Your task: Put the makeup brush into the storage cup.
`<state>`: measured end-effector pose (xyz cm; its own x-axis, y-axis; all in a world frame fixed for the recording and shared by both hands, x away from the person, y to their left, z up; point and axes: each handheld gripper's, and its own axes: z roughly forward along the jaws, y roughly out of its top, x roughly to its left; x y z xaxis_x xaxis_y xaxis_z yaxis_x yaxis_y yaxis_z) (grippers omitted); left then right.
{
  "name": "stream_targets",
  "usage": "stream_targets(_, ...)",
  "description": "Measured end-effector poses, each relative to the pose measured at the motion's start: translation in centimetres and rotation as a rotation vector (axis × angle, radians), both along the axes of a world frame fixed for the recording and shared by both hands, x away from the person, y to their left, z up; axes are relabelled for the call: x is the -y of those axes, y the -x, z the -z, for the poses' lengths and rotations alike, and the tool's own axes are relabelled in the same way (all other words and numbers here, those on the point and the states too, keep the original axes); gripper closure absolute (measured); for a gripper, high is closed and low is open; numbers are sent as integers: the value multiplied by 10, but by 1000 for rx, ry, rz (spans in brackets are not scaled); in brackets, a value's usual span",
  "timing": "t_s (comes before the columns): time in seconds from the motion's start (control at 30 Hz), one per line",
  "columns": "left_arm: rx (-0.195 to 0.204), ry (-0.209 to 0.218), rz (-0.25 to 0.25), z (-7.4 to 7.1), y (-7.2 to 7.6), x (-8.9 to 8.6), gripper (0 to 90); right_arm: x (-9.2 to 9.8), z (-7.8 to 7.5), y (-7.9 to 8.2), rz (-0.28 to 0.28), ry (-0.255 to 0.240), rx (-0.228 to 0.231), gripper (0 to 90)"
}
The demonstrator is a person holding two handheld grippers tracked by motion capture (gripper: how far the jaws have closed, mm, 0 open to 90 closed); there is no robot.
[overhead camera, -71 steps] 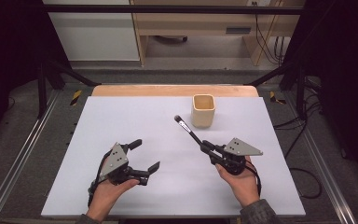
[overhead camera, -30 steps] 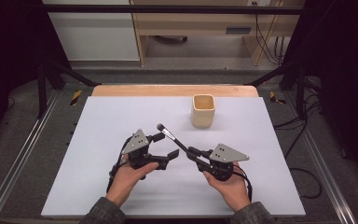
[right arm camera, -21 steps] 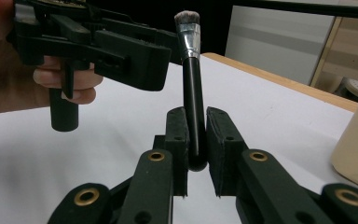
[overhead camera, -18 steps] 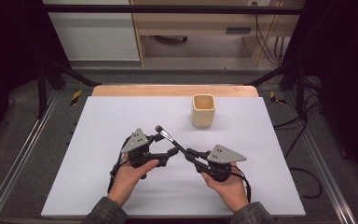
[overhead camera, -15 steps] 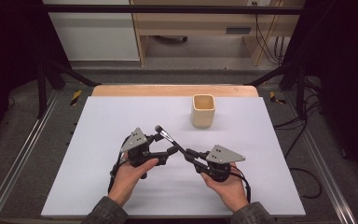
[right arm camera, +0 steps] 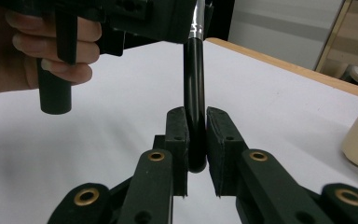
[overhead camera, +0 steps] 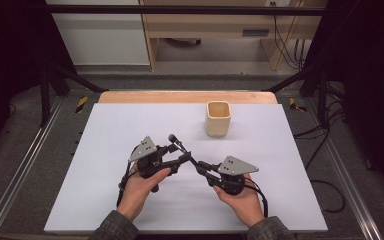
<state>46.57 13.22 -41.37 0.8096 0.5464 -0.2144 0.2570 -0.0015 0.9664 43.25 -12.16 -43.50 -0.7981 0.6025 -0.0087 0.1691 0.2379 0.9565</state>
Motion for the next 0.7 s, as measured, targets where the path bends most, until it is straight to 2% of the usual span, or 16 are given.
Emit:
stream_targets(0.17,4,-9,-4,0,0,1,513,-1,2,-1,0,12,-9,795)
stream_targets(0.43,-2,-1,-15,-1,2,3,619,-5,6,-2,-1,32,-20,795)
stream_targets(0.7,-2,-5,-23,-2,4,9,684,-7,10,-4,3,51,-33,795)
